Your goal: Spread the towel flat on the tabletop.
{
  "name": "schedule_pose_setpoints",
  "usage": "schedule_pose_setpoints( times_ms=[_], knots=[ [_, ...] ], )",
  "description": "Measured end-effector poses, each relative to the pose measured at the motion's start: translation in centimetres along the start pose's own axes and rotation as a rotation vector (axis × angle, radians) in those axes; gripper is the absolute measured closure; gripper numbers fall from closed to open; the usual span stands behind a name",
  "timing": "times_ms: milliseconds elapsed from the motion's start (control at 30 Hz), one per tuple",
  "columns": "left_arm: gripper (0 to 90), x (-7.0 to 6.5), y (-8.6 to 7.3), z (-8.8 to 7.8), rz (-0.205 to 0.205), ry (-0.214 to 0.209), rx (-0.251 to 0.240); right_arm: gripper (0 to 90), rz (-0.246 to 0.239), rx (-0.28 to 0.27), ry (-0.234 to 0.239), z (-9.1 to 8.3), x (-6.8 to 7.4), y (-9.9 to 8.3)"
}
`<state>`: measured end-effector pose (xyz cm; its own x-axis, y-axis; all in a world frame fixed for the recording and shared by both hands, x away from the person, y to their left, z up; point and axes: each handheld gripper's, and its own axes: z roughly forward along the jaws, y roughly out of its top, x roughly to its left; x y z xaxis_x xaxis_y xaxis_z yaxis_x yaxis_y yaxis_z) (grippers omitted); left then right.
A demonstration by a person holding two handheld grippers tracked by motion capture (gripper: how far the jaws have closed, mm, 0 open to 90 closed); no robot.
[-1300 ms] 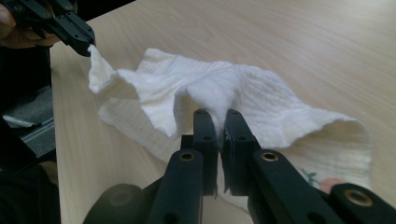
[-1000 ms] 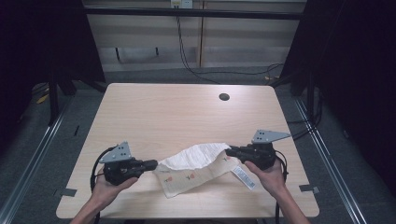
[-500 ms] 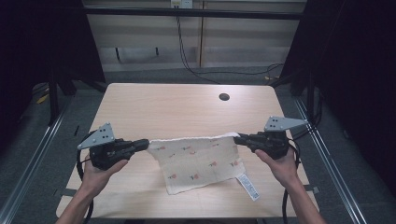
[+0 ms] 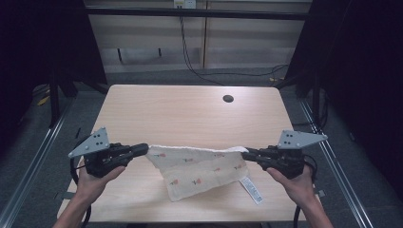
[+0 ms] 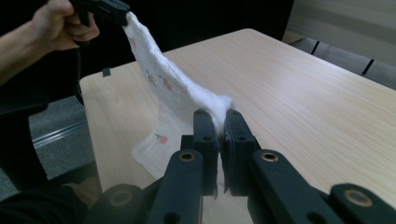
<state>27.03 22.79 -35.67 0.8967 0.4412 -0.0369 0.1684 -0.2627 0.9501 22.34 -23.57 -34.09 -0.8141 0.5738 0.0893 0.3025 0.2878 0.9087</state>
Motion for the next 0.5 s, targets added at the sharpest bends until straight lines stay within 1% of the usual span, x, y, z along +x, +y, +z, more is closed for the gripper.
schedule_pose_setpoints(
  times_ms=[33, 67, 100, 133, 167, 200, 233, 267, 300, 333, 367, 400, 500],
  knots=[
    [87.5, 0.1, 0.3, 0.2, 0.012, 0.002, -0.003, 85.7, 0.008, -0.012, -0.003, -0.3, 0.1, 0.3],
    [87.5, 0.2, 0.5, 0.4, 0.010, 0.009, -0.003, 85.8, 0.020, -0.026, 0.003, -0.6, 0.0, 0.7],
    [87.5, 0.8, 0.8, 0.9, 0.001, 0.005, -0.006, 85.8, 0.022, -0.032, -0.014, -0.8, -0.4, 1.2],
    [87.5, 0.8, 0.8, 0.9, 0.001, 0.005, -0.006, 85.8, 0.022, -0.032, -0.014, -0.8, -0.4, 1.2],
    [87.5, 1.8, 0.8, 1.9, -0.023, 0.011, -0.005, 85.8, 0.044, -0.035, -0.035, -0.6, -1.5, 1.4],
    [87.5, 1.8, 0.8, 1.9, -0.023, 0.011, -0.005, 85.8, 0.044, -0.035, -0.035, -0.6, -1.5, 1.4],
    [87.5, 2.9, 0.7, 3.0, -0.043, 0.021, 0.006, 85.8, 0.066, -0.032, -0.045, -0.1, -2.7, 1.1],
    [87.5, 3.4, 0.5, 3.6, -0.058, 0.022, 0.017, 85.8, 0.065, -0.023, -0.057, 0.2, -3.1, 1.0],
    [87.4, 3.8, 0.2, 4.2, -0.071, 0.023, 0.025, 85.8, 0.071, -0.011, -0.059, 0.6, -3.6, 0.7],
    [87.4, 4.1, -0.1, 4.8, -0.073, 0.030, 0.037, 85.8, 0.079, -0.003, -0.058, 1.1, -4.1, 0.4],
    [87.4, 4.4, -0.3, 5.3, -0.075, 0.038, 0.057, 85.8, 0.087, 0.011, -0.067, 1.6, -4.6, 0.1],
    [87.3, 4.6, -0.7, 5.8, -0.086, 0.045, 0.069, 85.7, 0.091, 0.028, -0.069, 2.0, -5.1, -0.3],
    [87.3, 5.3, -1.6, 7.1, -0.099, 0.074, 0.103, 85.3, 0.067, 0.077, -0.097, 3.2, -6.4, -1.2]
  ],
)
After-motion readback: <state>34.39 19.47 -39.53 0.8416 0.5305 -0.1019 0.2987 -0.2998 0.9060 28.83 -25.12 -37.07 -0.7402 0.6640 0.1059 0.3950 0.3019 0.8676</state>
